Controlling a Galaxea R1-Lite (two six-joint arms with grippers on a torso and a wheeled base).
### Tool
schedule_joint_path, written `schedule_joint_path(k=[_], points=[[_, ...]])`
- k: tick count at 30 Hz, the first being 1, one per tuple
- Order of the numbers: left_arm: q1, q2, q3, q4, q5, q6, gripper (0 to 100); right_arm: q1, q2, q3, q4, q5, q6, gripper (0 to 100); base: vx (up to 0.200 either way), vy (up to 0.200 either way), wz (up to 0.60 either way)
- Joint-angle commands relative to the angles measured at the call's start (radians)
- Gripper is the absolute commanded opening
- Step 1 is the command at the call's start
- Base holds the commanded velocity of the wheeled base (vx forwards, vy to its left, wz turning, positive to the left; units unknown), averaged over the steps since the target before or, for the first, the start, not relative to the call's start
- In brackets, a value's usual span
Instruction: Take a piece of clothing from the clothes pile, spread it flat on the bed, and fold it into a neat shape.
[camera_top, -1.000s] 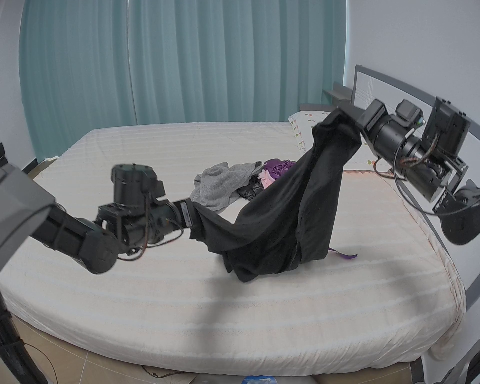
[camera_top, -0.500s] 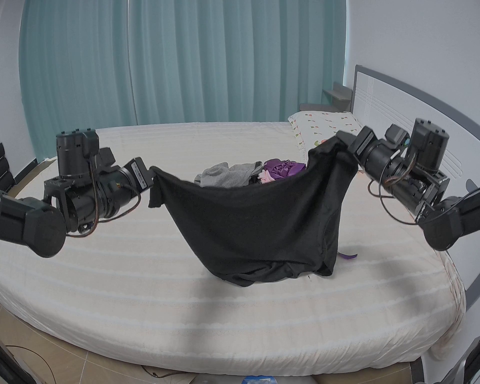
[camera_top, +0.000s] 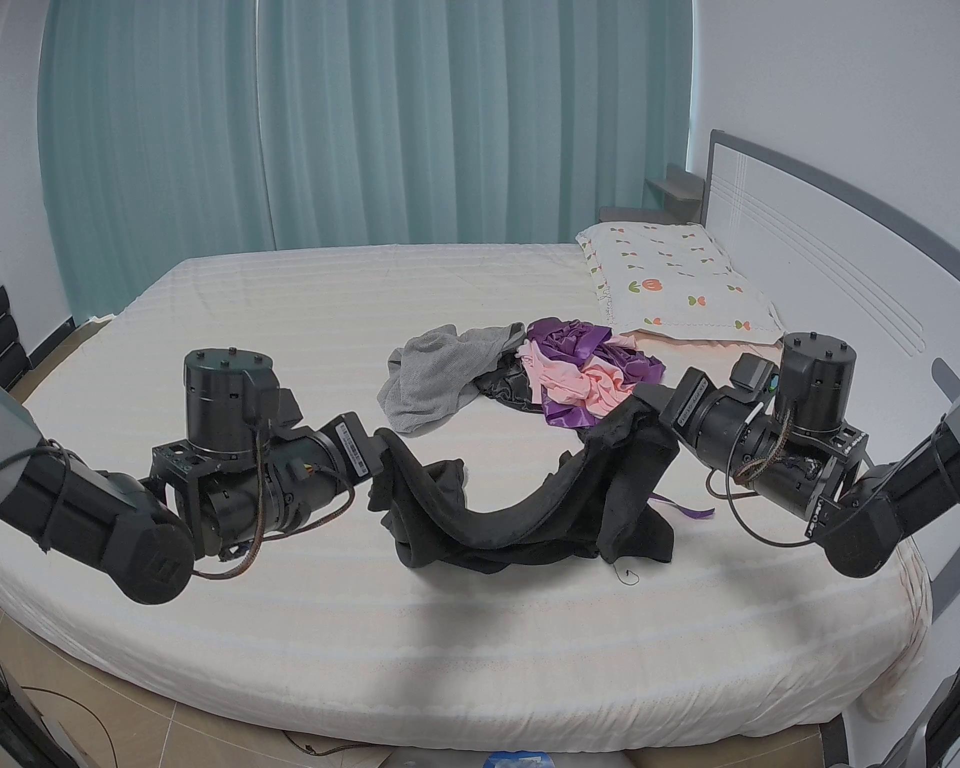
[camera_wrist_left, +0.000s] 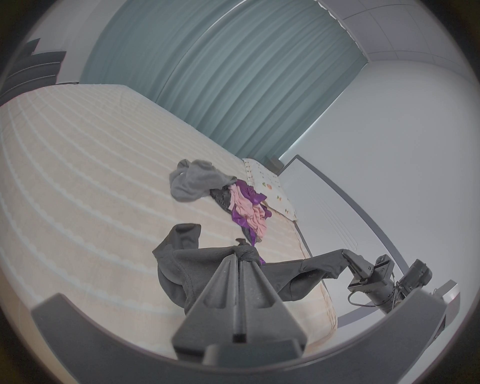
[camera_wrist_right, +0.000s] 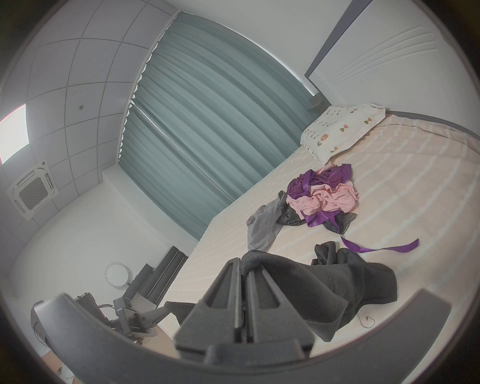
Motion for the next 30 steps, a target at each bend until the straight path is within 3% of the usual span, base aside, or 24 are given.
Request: schedule_joint_path(k=[1,5,12,15,18,30], points=[[-0.015,0.036,0.037,-0.002,0.001,-0.002,0,0.003,0.002,0.043,-0.002,0.001,0.000,0,0.000,0.000,0.00],[-0.024,0.074,0.086,-0.019,0.001,-0.005,0,0.003,0.008,0.109,-0.004,0.009,0.011,0,0.000,0.000,0.00],[-0.031,0.108,0.177,-0.168,0.004,-0.004,0,-0.002,0.010,0.103,-0.002,0.010,0.061,0,0.000,0.000,0.00],[-0.030,0.113,0.197,-0.196,0.007,-0.004,0,0.003,0.013,0.105,-0.002,0.009,0.061,0,-0.200,0.000,0.00],[-0.030,0.100,0.210,-0.200,0.011,-0.005,0,0.007,0.013,0.109,-0.002,0.009,0.060,0,-0.200,0.000,0.00],[-0.048,0.068,0.210,-0.200,0.015,-0.008,0,0.012,0.013,0.106,-0.002,0.003,0.057,0,0.000,0.000,0.00]])
